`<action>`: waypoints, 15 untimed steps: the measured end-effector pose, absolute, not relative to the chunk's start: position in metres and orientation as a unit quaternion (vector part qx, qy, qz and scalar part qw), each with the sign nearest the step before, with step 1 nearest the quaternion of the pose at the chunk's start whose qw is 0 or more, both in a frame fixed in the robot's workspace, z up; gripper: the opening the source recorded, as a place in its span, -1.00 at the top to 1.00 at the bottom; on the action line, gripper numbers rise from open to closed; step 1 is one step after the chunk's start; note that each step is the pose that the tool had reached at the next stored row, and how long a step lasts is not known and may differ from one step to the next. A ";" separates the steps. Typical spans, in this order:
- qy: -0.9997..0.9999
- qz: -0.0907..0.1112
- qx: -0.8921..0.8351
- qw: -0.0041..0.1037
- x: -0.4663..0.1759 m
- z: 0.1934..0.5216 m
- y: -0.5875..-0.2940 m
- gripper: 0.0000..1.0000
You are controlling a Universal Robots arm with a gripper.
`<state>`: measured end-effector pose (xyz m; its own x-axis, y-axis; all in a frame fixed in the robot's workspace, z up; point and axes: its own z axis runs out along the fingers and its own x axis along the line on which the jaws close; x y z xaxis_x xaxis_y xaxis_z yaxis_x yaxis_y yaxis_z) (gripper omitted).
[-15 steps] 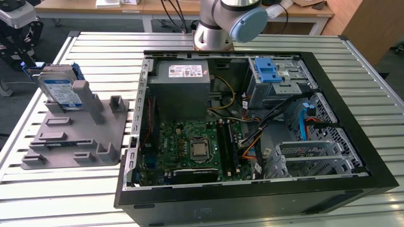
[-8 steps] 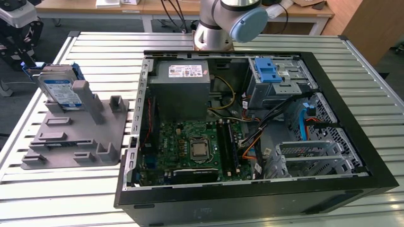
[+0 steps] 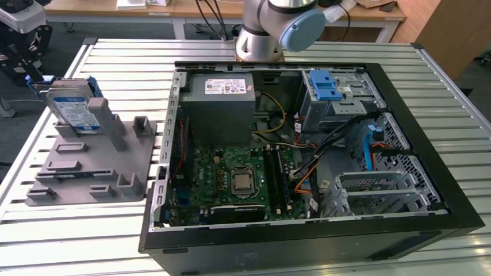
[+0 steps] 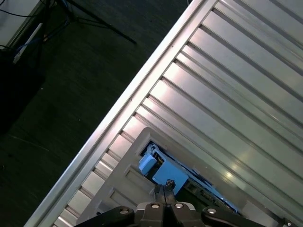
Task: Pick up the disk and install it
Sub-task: 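Pick up the disk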
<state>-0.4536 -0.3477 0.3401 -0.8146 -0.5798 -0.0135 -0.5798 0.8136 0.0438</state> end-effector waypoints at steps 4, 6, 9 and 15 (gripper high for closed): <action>-0.947 -0.023 0.320 0.001 -0.454 0.340 -0.348 0.79; -0.947 -0.023 0.320 0.001 -0.454 0.340 -0.348 0.79; -0.942 -0.023 0.336 0.001 -0.454 0.340 -0.348 0.79; -0.936 -0.023 0.350 0.001 -0.454 0.340 -0.348 0.79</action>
